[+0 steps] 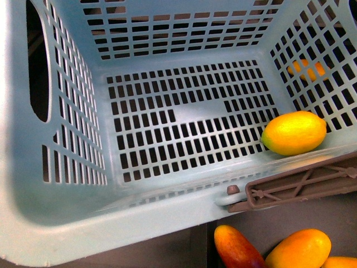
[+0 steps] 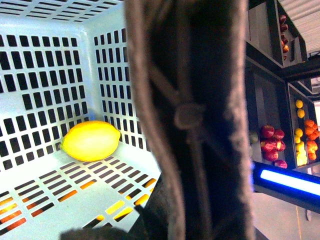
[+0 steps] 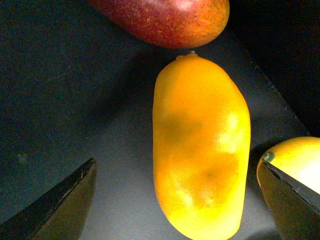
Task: Pick lemon and mango into basket
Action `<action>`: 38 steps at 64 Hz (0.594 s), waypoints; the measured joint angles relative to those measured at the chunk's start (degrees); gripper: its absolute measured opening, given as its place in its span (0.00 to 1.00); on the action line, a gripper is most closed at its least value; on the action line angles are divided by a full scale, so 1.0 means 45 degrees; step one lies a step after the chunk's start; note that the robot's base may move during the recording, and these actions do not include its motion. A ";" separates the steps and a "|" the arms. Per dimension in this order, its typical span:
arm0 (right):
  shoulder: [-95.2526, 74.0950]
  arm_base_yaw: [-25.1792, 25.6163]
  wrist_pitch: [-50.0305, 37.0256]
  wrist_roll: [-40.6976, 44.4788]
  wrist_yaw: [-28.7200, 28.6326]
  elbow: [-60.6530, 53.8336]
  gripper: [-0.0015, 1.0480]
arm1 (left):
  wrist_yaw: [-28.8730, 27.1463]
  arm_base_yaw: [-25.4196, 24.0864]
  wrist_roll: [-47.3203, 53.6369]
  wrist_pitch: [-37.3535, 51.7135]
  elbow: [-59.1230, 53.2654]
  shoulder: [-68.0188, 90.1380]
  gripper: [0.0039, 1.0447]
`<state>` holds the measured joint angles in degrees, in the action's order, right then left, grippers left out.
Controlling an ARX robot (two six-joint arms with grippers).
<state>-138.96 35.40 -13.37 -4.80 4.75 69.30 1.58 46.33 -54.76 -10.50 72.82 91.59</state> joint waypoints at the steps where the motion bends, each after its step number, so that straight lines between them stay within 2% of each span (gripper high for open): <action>1: -0.0024 0.0000 0.0000 -0.0010 0.0010 0.0029 0.92 | 0.0000 0.0000 0.0000 0.0000 0.0000 0.0000 0.04; 38: -0.1768 -0.0199 0.0398 -0.0466 0.0505 0.1642 0.92 | -0.0015 0.0000 0.0005 0.0000 0.0000 0.0000 0.04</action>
<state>-146.91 34.50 -11.57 -6.90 7.03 76.69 1.52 46.33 -54.74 -10.50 72.82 91.59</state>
